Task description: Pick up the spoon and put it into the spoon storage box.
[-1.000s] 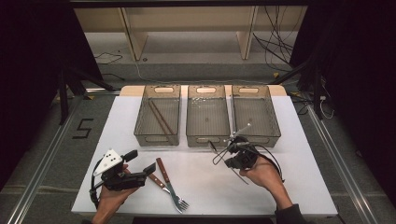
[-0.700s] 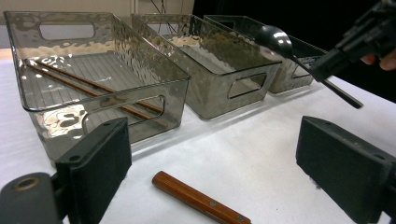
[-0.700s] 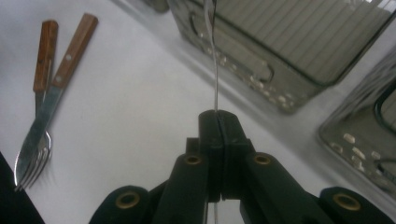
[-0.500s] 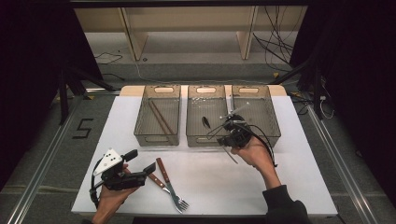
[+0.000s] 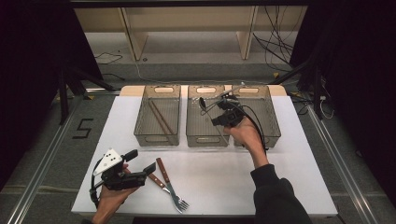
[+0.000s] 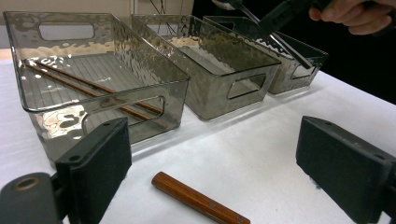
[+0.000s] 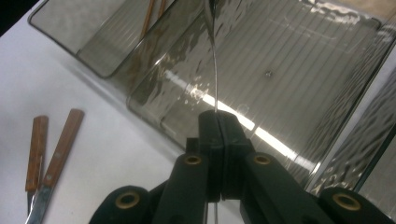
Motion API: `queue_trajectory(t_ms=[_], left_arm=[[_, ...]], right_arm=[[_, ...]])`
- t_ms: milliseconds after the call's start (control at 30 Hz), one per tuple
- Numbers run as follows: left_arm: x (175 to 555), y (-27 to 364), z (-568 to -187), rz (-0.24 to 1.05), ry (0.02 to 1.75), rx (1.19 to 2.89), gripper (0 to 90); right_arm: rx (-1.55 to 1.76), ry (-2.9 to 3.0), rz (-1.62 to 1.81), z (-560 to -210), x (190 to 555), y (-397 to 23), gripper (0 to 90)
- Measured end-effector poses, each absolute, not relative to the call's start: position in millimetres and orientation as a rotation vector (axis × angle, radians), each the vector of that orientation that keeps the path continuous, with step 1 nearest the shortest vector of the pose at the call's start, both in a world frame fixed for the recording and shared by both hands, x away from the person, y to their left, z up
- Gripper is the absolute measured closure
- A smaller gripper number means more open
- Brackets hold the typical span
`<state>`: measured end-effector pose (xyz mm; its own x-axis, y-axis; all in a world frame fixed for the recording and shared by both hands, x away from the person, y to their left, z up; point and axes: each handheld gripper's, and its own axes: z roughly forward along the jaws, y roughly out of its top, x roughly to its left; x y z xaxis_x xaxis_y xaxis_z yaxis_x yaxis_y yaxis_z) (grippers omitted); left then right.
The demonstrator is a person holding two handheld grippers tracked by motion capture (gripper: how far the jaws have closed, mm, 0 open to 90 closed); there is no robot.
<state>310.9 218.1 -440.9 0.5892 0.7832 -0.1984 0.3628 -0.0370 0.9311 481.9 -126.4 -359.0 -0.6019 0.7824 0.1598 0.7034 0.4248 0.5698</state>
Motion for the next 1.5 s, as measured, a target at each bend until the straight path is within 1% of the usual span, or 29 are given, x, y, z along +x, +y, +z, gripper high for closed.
queue_trajectory(t_ms=[533, 800, 1233, 1500], left_arm=[[311, 218, -441, 0.439, 0.97, 1.64, 9.9], [312, 218, -441, 0.438, 0.969, 1.64, 9.9], [312, 218, -441, 0.436, 0.968, 1.64, 9.9], [312, 219, -441, 0.435, 0.969, 1.636, 9.9]], right_arm=[[1.421, 2.479, 0.944, -352, 518, -115, 90.0], [1.473, 2.445, 0.939, -356, 535, -114, 90.0], [1.514, 2.413, 0.926, -358, 548, -106, 90.0], [1.528, 2.419, 0.893, -369, 552, -100, 90.0]])
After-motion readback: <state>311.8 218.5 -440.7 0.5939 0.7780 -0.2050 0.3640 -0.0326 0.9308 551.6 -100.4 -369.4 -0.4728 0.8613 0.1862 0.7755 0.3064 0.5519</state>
